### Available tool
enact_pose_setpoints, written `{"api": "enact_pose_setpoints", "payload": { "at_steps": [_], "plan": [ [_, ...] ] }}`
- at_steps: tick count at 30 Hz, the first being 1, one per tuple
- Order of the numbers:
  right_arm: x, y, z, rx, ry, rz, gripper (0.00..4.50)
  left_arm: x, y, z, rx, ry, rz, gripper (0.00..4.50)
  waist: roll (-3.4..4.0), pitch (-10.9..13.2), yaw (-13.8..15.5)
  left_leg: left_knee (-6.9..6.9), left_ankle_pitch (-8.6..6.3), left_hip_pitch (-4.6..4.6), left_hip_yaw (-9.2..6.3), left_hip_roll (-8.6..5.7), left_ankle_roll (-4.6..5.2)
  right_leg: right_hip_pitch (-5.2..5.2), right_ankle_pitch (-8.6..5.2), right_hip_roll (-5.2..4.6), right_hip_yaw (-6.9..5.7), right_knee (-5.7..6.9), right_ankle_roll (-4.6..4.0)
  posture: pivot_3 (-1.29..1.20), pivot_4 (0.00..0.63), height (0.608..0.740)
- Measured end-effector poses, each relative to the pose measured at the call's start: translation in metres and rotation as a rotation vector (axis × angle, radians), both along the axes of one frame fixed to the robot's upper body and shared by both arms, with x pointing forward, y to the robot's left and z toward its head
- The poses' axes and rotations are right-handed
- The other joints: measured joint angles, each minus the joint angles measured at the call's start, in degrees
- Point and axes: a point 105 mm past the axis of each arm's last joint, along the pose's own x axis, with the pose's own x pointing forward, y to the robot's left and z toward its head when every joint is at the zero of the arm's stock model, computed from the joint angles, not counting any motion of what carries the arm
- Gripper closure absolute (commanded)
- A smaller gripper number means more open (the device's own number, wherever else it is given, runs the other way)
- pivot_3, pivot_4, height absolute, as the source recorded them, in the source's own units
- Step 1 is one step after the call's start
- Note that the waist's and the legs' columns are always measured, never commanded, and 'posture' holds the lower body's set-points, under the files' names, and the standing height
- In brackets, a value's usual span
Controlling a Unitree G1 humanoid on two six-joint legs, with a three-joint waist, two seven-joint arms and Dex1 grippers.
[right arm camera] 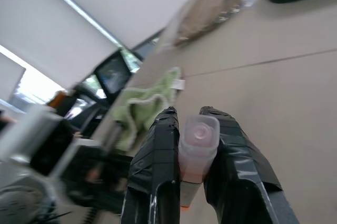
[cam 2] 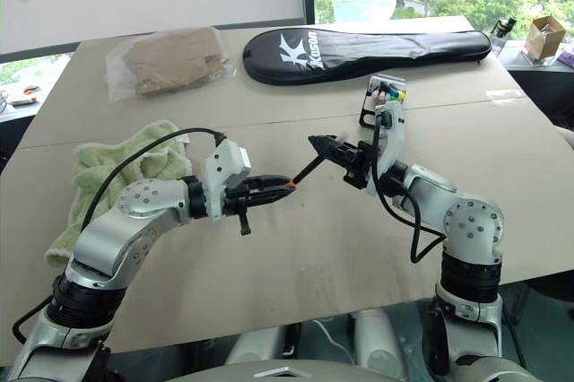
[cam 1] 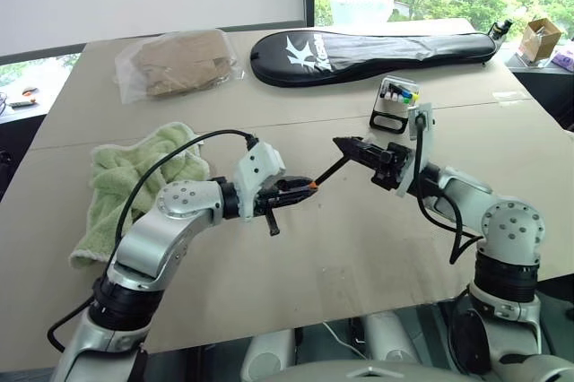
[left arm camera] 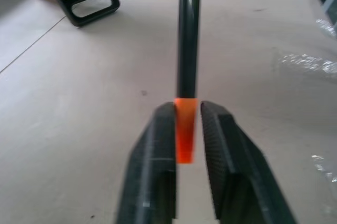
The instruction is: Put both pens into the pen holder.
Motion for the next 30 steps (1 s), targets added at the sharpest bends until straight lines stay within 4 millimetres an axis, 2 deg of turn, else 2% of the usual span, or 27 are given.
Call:
{"api": "enact_pose_setpoints", "payload": {
  "at_steps": [1, 3, 5, 9, 12, 14, 17, 21, 30],
  "plan": [
    [0.004, -0.007, 0.002, -0.008, -0.02, -0.042, 4.39, 0.003, 0.001, 0.005, -0.015, -0.018, 0.017, 1.59, 0.01, 0.01, -0.01, 0.0, 0.0, -0.01, 0.02, -0.02, 0.0, 0.0, 0.01, 0.0, 0.02, -0.01, 0.01, 0.0, 0.15, 0.74],
    [0.012, -0.021, 0.012, -0.033, -0.101, -0.151, 4.39, 0.012, 0.003, 0.011, -0.043, -0.039, 0.064, 0.73, 0.02, 0.01, -0.03, 0.0, -0.01, -0.01, 0.04, -0.02, 0.01, 0.0, 0.01, 0.0, 0.03, -0.03, 0.02, 0.0, 0.15, 0.74],
    [0.02, -0.041, 0.027, -0.097, -0.215, -0.278, 4.39, 0.024, 0.007, 0.014, -0.059, -0.049, 0.124, 0.32, 0.04, 0.02, 0.05, 0.0, -0.01, -0.03, 0.03, -0.04, 0.02, 0.0, 0.01, 0.0, 0.0, -0.06, 0.04, 0.0, 0.15, 0.74],
    [0.025, -0.062, 0.054, -0.206, -0.427, -0.448, 4.39, 0.044, 0.016, 0.025, -0.1, -0.084, 0.232, 0.32, 0.04, 0.02, -0.03, 0.0, -0.01, -0.04, 0.03, -0.04, 0.02, 0.0, 0.03, 0.02, 0.0, -0.08, 0.01, 0.0, 0.15, 0.74],
    [0.035, -0.078, 0.075, -0.339, -0.608, -0.637, 4.39, 0.049, 0.015, 0.03, -0.102, -0.113, 0.251, 0.32, 0.04, 0.03, -0.24, -0.03, -0.01, 0.01, 0.2, -0.06, 0.01, -0.02, 0.03, 0.02, 0.1, -0.08, 0.01, 0.0, 0.15, 0.74],
    [0.038, -0.079, 0.084, -0.331, -0.662, -0.681, 4.39, 0.049, 0.014, 0.028, -0.106, -0.108, 0.254, 0.32, 0.04, 0.02, -0.24, -0.03, -0.01, 0.0, 0.17, -0.03, 0.01, -0.03, 0.07, 0.04, 0.09, -0.08, -0.06, 0.0, 0.15, 0.74],
    [0.043, -0.069, 0.092, -0.331, -0.737, -0.709, 4.39, 0.05, 0.014, 0.028, -0.106, -0.109, 0.258, 0.32, 0.04, 0.03, -0.15, -0.04, -0.01, 0.0, 0.12, -0.02, 0.01, -0.03, 0.08, 0.05, 0.08, -0.07, -0.08, 0.0, 0.15, 0.74],
    [0.052, -0.065, 0.09, -0.363, -0.771, -0.734, 4.39, 0.05, 0.014, 0.027, -0.102, -0.113, 0.263, 0.32, 0.04, 0.02, 0.05, -0.02, -0.01, -0.03, 0.12, -0.02, 0.01, -0.02, 0.08, 0.01, 0.1, -0.1, -0.09, 0.0, 0.15, 0.74],
    [0.078, -0.054, 0.066, -0.466, -0.796, -0.734, 4.39, 0.043, 0.006, 0.034, -0.131, -0.131, 0.229, 0.32, 0.05, 0.03, -0.07, -0.04, -0.01, -0.02, 0.12, -0.02, 0.01, -0.03, 0.09, 0.0, 0.12, -0.11, -0.1, 0.0, 0.15, 0.74]
  ]
}}
